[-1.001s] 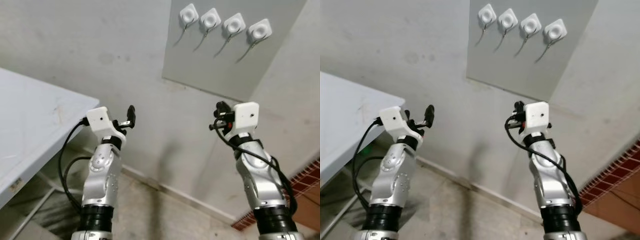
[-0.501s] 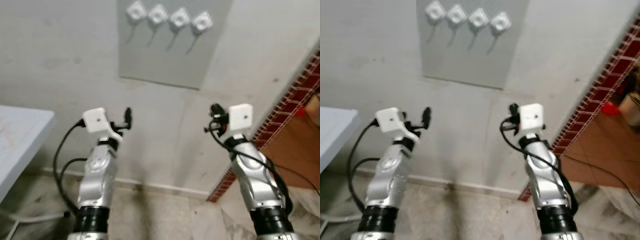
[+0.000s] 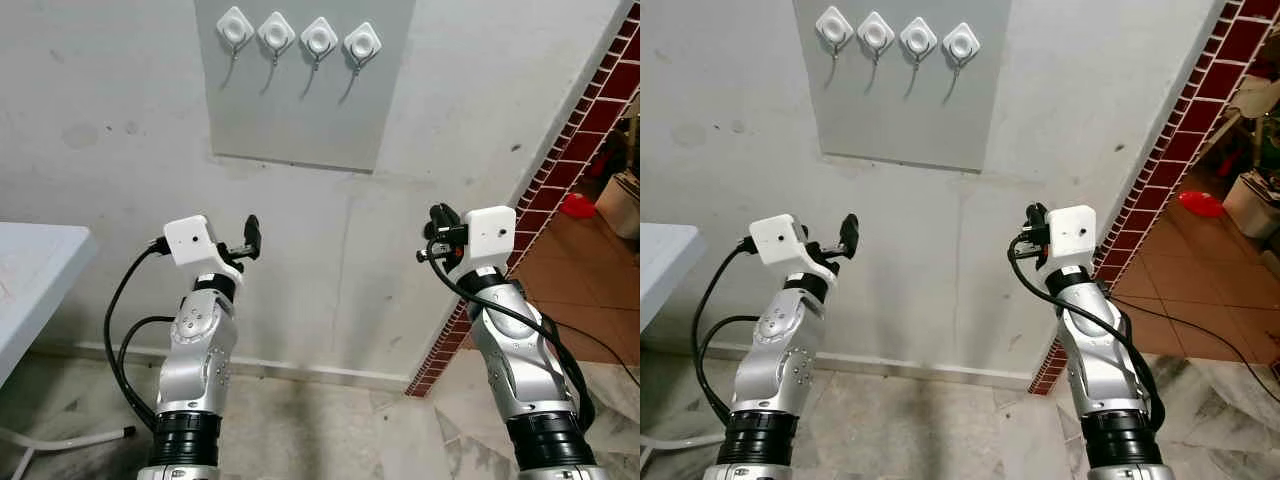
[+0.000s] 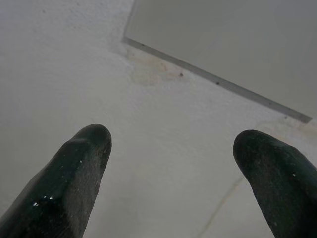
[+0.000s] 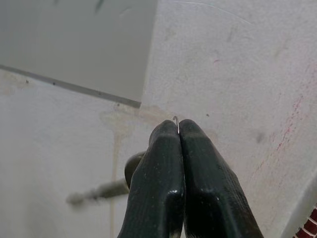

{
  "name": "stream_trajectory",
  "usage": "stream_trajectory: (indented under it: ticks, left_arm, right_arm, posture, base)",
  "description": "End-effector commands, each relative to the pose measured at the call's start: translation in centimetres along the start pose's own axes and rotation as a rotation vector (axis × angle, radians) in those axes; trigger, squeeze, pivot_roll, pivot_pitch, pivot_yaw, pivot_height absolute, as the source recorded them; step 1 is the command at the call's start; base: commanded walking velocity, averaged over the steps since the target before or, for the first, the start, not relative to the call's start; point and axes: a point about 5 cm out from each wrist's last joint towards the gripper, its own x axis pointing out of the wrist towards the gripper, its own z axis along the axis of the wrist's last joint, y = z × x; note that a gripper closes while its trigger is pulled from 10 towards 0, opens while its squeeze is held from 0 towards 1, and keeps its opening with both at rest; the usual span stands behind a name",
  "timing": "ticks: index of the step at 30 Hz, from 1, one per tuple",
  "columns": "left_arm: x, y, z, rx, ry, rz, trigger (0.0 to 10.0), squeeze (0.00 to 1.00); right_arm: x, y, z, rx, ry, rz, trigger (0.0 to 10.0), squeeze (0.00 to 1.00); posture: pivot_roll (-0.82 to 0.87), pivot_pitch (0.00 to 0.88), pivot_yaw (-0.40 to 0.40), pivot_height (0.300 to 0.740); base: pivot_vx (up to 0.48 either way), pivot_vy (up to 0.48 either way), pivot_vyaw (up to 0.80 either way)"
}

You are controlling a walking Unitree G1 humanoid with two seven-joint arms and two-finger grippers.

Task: Hang keys on a hook

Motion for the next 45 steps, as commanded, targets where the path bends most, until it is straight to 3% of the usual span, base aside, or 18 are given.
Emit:
stream_trajectory:
  ticks: [1,13,18,27,34,45]
  left_arm:
    - [0.2,-0.9,0.8,0.017,-0.019,-0.027,10.0,0.0]
    - [0.4,-3.1,2.9,0.043,-0.068,-0.182,10.0,0.0]
    - [0.1,-2.9,2.9,0.024,-0.076,-0.168,10.0,0.0]
    - [-3.6,-1.8,2.1,0.006,-0.101,-0.202,10.0,0.0]
    - [-5.0,-0.3,1.7,-0.019,-0.084,-0.162,10.0,0.0]
    - [-5.4,0.4,2.1,-0.018,-0.085,-0.143,10.0,0.0]
  right_arm:
    - [0.0,-0.3,1.5,0.01,-0.076,0.0,10.0,0.0]
    - [0.8,0.7,5.7,0.047,-0.249,0.11,10.0,0.0]
    - [0.4,0.4,5.0,0.042,-0.225,0.113,10.0,0.0]
    - [-3.2,-0.3,3.0,0.05,-0.151,0.086,10.0,0.0]
    - [-4.6,-1.0,2.0,0.051,-0.116,0.041,10.0,0.0]
    - [-4.8,-0.5,1.9,0.065,-0.105,0.052,10.0,0.0]
  posture:
    - [-0.02,0.0,-0.056,0.74]
    - [-0.02,0.0,-0.058,0.74]
    - [-0.02,0.0,-0.061,0.74]
    - [-0.01,0.0,-0.062,0.74]
    - [0.0,0.0,-0.053,0.74]
    - [0.01,0.0,-0.052,0.74]
  base:
    - [0.0,0.0,0.0]
    - [0.0,0.0,0.0]
    - [0.0,0.0,0.0]
    - [0.0,0.0,0.0]
    - [0.081,0.0,0.0]
    - [0.341,0.0,0.0]
